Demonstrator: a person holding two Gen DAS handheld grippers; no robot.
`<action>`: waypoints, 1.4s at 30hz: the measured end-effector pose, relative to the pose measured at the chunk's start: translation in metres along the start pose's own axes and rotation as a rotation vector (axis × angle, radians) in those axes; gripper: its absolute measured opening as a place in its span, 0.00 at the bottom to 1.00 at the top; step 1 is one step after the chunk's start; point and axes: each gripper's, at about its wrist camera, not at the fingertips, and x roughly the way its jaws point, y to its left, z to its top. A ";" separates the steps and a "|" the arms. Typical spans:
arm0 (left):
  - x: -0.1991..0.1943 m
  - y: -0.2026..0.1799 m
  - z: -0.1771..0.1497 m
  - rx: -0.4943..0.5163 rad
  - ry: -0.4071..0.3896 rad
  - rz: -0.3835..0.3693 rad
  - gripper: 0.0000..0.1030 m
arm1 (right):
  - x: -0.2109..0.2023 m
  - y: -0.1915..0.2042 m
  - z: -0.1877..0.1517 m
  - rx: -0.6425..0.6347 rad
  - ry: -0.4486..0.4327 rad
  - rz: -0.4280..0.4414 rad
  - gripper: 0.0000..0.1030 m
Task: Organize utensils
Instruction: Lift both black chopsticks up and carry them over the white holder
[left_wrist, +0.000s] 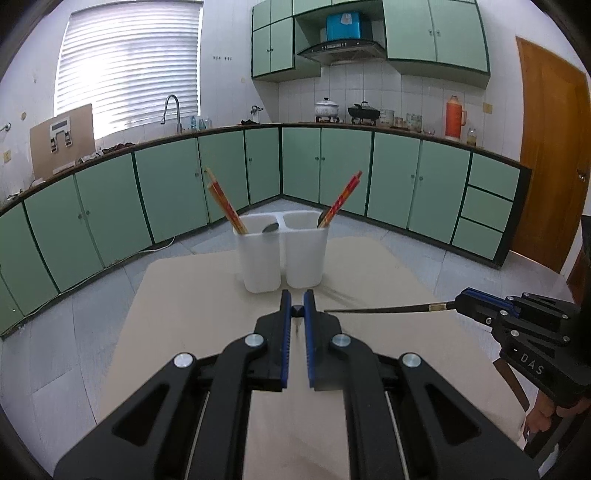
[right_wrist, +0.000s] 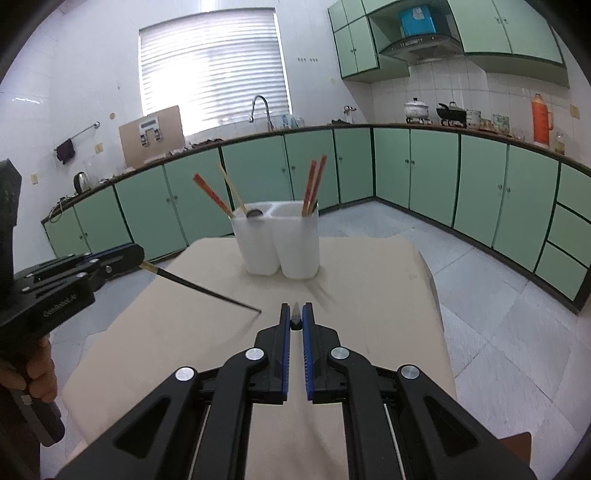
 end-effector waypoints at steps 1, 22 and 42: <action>-0.001 0.000 0.001 -0.001 -0.003 -0.001 0.06 | -0.002 0.001 0.002 -0.004 -0.005 0.001 0.06; -0.027 0.018 0.030 -0.032 -0.076 -0.038 0.06 | -0.020 0.007 0.053 -0.024 -0.053 0.094 0.06; -0.024 0.018 0.075 0.004 -0.158 -0.031 0.06 | -0.007 0.018 0.109 -0.108 -0.039 0.164 0.06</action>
